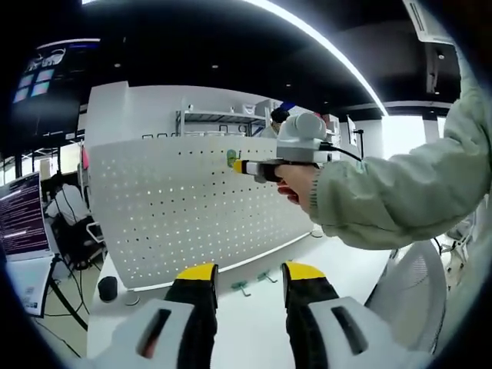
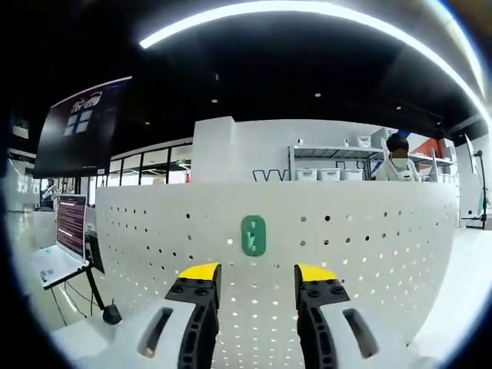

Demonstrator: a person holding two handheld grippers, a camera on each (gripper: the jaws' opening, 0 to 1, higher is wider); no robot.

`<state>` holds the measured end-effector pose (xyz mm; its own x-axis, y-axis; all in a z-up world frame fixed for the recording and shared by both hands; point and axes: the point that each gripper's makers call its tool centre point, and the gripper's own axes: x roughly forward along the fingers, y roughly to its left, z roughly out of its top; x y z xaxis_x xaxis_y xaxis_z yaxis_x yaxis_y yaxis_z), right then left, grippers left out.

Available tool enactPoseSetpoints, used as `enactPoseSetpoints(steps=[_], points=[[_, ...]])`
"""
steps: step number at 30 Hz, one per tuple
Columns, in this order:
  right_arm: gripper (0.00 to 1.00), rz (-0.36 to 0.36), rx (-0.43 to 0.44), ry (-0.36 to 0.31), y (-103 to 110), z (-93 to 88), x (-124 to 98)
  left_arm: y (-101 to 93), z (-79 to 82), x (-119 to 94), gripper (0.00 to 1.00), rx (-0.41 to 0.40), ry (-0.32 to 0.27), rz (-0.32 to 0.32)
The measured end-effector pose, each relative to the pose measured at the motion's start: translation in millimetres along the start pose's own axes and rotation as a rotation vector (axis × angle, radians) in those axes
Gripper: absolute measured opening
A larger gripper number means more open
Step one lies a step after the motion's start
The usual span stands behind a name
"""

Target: Insert the hook assembly into the mounting plate slot until the hook locks in place.

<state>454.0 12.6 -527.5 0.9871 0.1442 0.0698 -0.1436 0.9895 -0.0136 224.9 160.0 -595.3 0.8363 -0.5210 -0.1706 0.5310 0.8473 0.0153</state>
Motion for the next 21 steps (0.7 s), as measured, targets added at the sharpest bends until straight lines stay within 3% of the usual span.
enactPoseSetpoints(steps=[21], points=[[0.39,0.081,-0.075,0.094,-17,-32.1,-61,-24.7,10.5,-3,0.35,-0.011,-0.037,0.023]])
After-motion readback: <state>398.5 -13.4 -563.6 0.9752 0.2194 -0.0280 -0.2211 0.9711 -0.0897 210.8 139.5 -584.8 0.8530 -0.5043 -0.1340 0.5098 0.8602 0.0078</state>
